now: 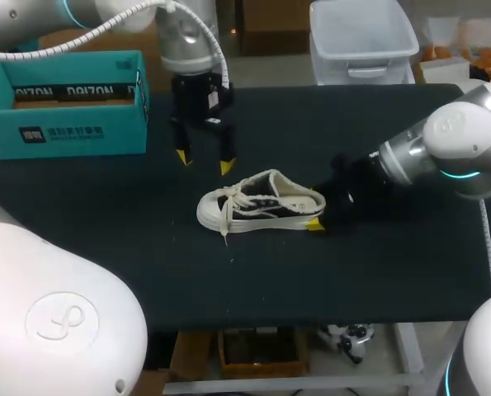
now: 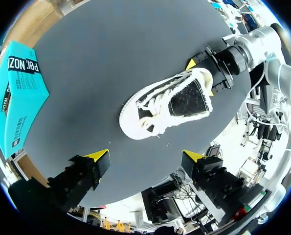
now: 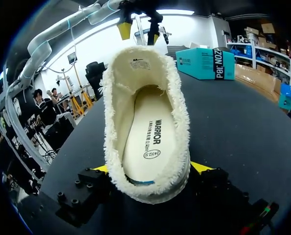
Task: Open the shoe tongue, take the insole out of the shoe, put the insole back into the shoe, and pack the shoe into the shoebox
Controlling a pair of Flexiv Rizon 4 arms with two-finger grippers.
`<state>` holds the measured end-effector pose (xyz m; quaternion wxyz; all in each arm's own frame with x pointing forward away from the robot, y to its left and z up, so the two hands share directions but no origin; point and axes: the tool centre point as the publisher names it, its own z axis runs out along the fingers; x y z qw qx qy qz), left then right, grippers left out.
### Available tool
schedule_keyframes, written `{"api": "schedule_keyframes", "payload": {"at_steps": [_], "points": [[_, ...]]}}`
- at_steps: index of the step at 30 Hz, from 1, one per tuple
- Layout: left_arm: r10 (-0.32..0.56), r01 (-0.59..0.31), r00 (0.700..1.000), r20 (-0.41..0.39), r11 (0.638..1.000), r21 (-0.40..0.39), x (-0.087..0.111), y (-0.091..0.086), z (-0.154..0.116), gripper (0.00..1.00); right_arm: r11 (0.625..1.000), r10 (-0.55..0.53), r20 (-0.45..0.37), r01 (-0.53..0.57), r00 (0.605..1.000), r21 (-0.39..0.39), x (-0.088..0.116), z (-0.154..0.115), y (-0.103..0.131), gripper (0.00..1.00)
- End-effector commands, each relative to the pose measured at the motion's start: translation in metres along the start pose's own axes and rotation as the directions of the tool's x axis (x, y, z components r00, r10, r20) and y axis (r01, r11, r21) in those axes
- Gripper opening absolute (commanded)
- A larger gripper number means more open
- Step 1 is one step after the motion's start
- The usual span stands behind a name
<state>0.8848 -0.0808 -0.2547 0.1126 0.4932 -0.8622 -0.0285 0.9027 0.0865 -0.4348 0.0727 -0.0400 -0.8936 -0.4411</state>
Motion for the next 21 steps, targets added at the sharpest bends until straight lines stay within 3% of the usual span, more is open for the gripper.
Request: {"api": "schedule_keyframes", "payload": {"at_steps": [1, 5, 11, 13, 14, 17, 21], "points": [[-0.038, 0.036, 0.999, 0.038, 0.998, 0.046, 0.02, 0.01, -0.002, 1.0, 1.0, 0.0, 0.002, 0.0, 1.0, -0.004, -0.003, 0.015, -0.011, 0.0], [-0.069, 0.065, 0.996, 0.058, 0.996, 0.067, 0.037, 0.006, -0.005, 1.0, 1.0, 0.0, 0.002, 0.0, 1.0, -0.004, -0.003, 0.015, -0.011, 0.0], [-0.198, 0.179, 0.974, 0.113, 0.971, 0.156, 0.064, -0.007, -0.001, 1.0, 1.0, 0.0, 0.002, 0.0, 1.0, -0.004, -0.003, 0.015, -0.011, 0.0], [-0.196, 0.177, 0.974, 0.115, 0.972, 0.155, 0.07, -0.009, 0.001, 1.0, 1.0, 0.0, 0.002, 0.0, 1.0, -0.004, -0.003, 0.015, -0.011, 0.0], [-0.244, 0.215, 0.961, 0.133, 0.956, 0.199, 0.074, -0.011, 0.002, 1.0, 1.0, 0.0, 0.002, 0.0, 1.0, -0.004, -0.003, 0.015, -0.011, 0.0], [-0.275, 0.241, 0.951, 0.139, 0.945, 0.22, 0.081, -0.018, 0.005, 0.93, 1.0, 0.0, 0.002, 0.0, 1.0, -0.004, -0.003, 0.015, -0.011, 0.0], [-0.312, 0.272, 0.938, 0.152, 0.933, 0.237, 0.086, -0.03, 0.009, 0.92, 1.0, 0.0, 0.002, 0.0, 1.0, -0.004, -0.003, 0.015, -0.011, 0.0]]}}
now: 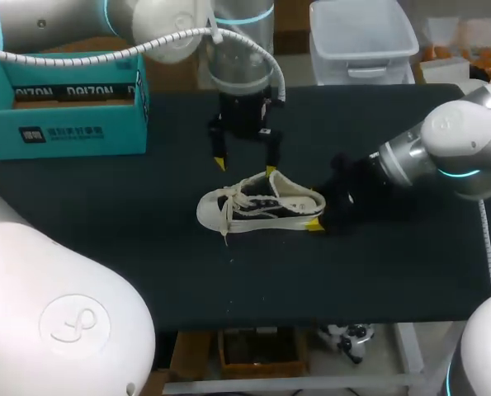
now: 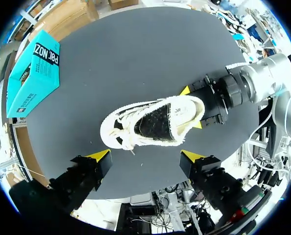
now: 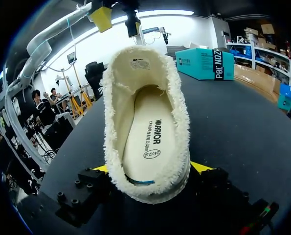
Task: Open the shoe tongue, take the insole out of the shoe, put the insole back into the shoe, and pack the shoe into the shoebox
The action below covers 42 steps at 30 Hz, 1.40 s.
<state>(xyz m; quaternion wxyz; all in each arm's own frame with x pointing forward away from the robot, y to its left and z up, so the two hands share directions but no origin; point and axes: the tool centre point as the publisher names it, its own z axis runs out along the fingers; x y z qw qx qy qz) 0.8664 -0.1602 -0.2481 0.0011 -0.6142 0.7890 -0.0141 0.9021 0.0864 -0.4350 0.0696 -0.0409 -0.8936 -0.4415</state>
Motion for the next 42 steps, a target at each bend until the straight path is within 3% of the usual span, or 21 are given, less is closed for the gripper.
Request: {"api": "schedule_keyframes", "payload": {"at_steps": [1, 3, 6, 16, 19, 34, 35, 36, 37, 38, 39, 42], "points": [[-0.01, 0.011, 0.999, 0.053, 1.0, -0.002, 0.011, -0.005, 0.008, 0.9, 1.0, 0.001, -0.004, -0.001, 1.0, -0.003, -0.003, 0.015, -0.01, 0.0], [-0.031, 0.031, 0.998, 0.059, 1.0, -0.005, 0.013, -0.012, 0.012, 0.8, 1.0, 0.001, -0.004, -0.001, 1.0, -0.003, -0.003, 0.015, -0.01, 0.0], [-0.031, 0.033, 0.998, 0.06, 0.999, -0.026, 0.017, -0.018, 0.017, 0.74, 1.0, 0.001, -0.004, -0.001, 1.0, -0.003, -0.003, 0.015, -0.01, 0.0], [-0.021, 0.025, 0.996, 0.091, 0.999, -0.047, 0.035, -0.024, 0.032, 0.7, 1.0, 0.001, -0.004, -0.001, 1.0, -0.003, -0.003, 0.015, -0.01, 0.0], [-0.023, 0.028, 0.995, 0.098, 0.998, -0.05, 0.038, -0.024, 0.035, 0.64, 1.0, 0.001, -0.004, -0.001, 1.0, -0.003, -0.003, 0.015, -0.01, 0.0], [-0.041, 0.051, 0.991, 0.129, 0.996, -0.073, 0.037, -0.02, 0.057, 0.55, 1.0, 0.001, -0.004, -0.001, 1.0, -0.003, -0.003, 0.015, -0.01, 0.0], [-0.059, 0.069, 0.987, 0.147, 0.995, -0.068, 0.037, -0.021, 0.056, 0.53, 1.0, 0.001, -0.004, -0.001, 1.0, -0.003, -0.003, 0.015, -0.01, 0.0], [-0.055, 0.07, 0.987, 0.153, 0.993, -0.095, 0.037, -0.035, 0.054, 0.53, 1.0, 0.001, -0.004, -0.001, 1.0, -0.003, -0.003, 0.015, -0.01, 0.0], [-0.067, 0.082, 0.985, 0.16, 0.993, -0.085, 0.037, -0.035, 0.055, 0.51, 1.0, 0.001, -0.004, -0.001, 1.0, -0.003, -0.003, 0.015, -0.01, 0.0], [-0.068, 0.083, 0.985, 0.161, 0.993, -0.086, 0.034, -0.013, 0.064, 0.51, 1.0, 0.001, -0.004, -0.001, 1.0, -0.003, -0.003, 0.015, -0.01, 0.0], [-0.127, 0.134, 0.979, 0.162, 0.99, -0.032, 0.033, -0.01, 0.066, 0.51, 1.0, 0.001, -0.004, -0.001, 1.0, -0.003, -0.003, 0.015, -0.01, 0.0], [-0.135, 0.142, 0.976, 0.169, 0.989, -0.029, 0.034, -0.011, 0.068, 0.5, 1.0, 0.001, -0.004, -0.001, 1.0, -0.003, -0.003, 0.015, -0.01, 0.0]]}}
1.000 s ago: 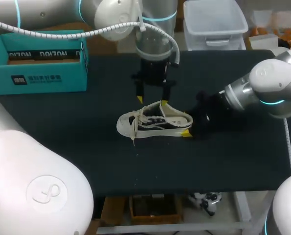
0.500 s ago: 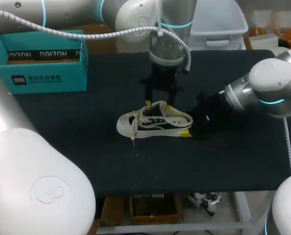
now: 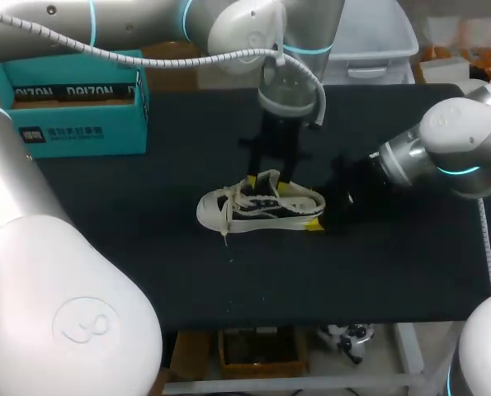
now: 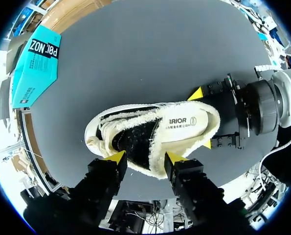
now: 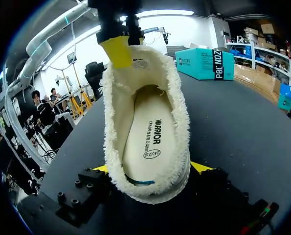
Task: Open the shoe tongue, take the insole out of the shoe, put the insole back into the shoe, and pack the shoe into the shoebox
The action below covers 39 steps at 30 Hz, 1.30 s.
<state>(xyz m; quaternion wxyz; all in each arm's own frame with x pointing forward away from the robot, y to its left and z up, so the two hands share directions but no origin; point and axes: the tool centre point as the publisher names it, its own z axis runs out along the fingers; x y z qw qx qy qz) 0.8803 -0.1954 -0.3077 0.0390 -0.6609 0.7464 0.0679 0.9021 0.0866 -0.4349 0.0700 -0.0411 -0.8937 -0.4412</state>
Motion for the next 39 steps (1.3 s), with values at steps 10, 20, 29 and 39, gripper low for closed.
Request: {"api": "schedule_keyframes", "payload": {"at_steps": [10, 20, 29, 39], "points": [[-0.05, 0.05, 0.999, 0.006, 0.999, 0.021, -0.001, 0.007, 0.005, 0.0, 1.0, 0.0, -0.003, 0.0, 1.0, -0.004, -0.003, 0.015, -0.011, 0.0], [-0.071, 0.072, 0.997, -0.033, 0.997, 0.035, -0.009, 0.007, 0.005, 0.0, 1.0, 0.0, -0.003, 0.0, 1.0, -0.004, -0.003, 0.015, -0.011, 0.0], [-0.027, 0.04, 0.981, -0.195, 0.997, 0.065, -0.064, 0.006, -0.011, 0.0, 1.0, 0.0, -0.003, 0.0, 1.0, -0.004, -0.003, 0.015, -0.011, 0.0], [0.055, -0.038, 0.954, -0.294, 0.997, 0.064, -0.094, 0.002, -0.013, 0.0, 1.0, 0.0, -0.003, 0.0, 1.0, -0.004, -0.003, 0.015, -0.011, 0.0]]}}
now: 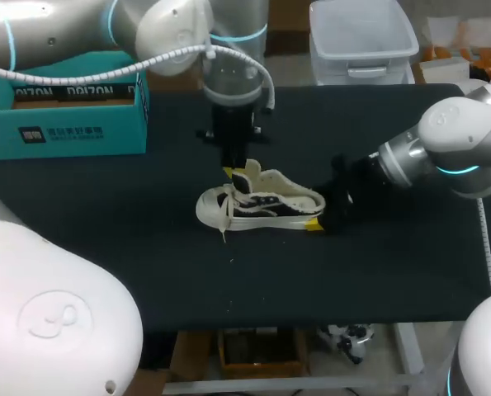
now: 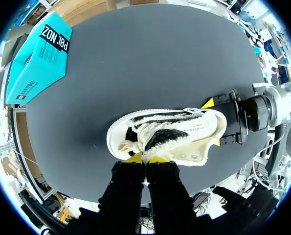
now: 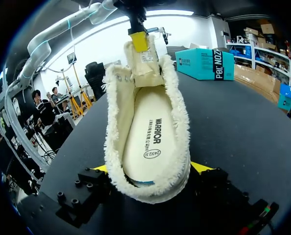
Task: Open the shoe tongue, take the insole out of the shoe, put the insole back into the shoe, and pack the shoe into the shoebox
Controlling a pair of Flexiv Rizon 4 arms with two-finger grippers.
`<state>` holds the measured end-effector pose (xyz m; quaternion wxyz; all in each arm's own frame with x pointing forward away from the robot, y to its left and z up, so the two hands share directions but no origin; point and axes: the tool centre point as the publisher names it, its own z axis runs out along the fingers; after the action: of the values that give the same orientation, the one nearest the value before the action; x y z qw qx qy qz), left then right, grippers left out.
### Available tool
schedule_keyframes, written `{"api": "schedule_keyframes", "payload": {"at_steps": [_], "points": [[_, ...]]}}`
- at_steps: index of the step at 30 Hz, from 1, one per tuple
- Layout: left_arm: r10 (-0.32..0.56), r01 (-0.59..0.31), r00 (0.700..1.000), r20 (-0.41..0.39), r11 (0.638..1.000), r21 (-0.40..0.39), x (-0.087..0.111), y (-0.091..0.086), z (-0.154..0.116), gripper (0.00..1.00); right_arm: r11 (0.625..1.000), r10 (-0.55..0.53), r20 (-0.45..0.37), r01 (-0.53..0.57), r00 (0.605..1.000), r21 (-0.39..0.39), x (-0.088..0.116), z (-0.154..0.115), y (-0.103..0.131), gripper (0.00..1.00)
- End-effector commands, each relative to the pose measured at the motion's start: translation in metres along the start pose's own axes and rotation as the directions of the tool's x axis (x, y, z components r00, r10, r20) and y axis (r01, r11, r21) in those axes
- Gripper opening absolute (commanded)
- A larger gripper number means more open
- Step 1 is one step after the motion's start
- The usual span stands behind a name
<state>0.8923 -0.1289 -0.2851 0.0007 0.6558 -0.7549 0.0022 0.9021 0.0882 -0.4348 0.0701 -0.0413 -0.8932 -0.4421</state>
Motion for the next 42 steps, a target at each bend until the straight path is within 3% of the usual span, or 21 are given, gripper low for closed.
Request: {"api": "schedule_keyframes", "payload": {"at_steps": [1, 7, 16, 30, 37, 39, 41, 42], "points": [[0.031, -0.029, 0.987, -0.155, 0.999, 0.013, -0.024, 0.006, -0.005, 0.0, 1.0, 0.0, -0.003, 0.0, 1.0, -0.001, -0.003, 0.014, -0.012, 0.0], [0.083, -0.083, 0.966, -0.244, 0.996, 0.01, -0.034, 0.007, 0.001, 0.0, 1.0, 0.0, -0.003, 0.0, 1.0, -0.001, -0.003, 0.014, -0.012, 0.0], [0.196, -0.216, 0.908, -0.37, 0.976, -0.011, -0.038, 0.011, 0.02, 0.0, 1.0, 0.0, -0.003, 0.0, 1.0, -0.001, -0.003, 0.014, -0.012, 0.0], [0.268, -0.289, 0.874, -0.405, 0.957, 0.009, -0.027, 0.018, 0.019, 0.0, 1.0, 0.0, -0.003, 0.0, 1.0, -0.001, -0.003, 0.014, -0.012, 0.0], [0.323, -0.336, 0.86, -0.395, 0.941, 0.039, -0.028, 0.019, 0.009, 0.58, 1.0, 0.0, -0.003, 0.0, 1.0, -0.001, -0.003, 0.014, -0.012, 0.0], [0.345, -0.354, 0.853, -0.392, 0.934, 0.052, -0.028, 0.019, 0.004, 0.62, 1.0, 0.0, -0.003, 0.0, 1.0, -0.001, -0.003, 0.014, -0.012, 0.0], [0.362, -0.367, 0.849, -0.384, 0.928, 0.064, -0.026, 0.018, -0.001, 0.6, 1.0, 0.0, -0.003, 0.0, 1.0, -0.001, -0.003, 0.014, -0.012, 0.0], [0.378, -0.383, 0.845, -0.378, 0.922, 0.066, -0.025, 0.018, -0.005, 0.51, 1.0, 0.0, -0.003, 0.0, 1.0, -0.001, -0.003, 0.014, -0.012, 0.0]]}}
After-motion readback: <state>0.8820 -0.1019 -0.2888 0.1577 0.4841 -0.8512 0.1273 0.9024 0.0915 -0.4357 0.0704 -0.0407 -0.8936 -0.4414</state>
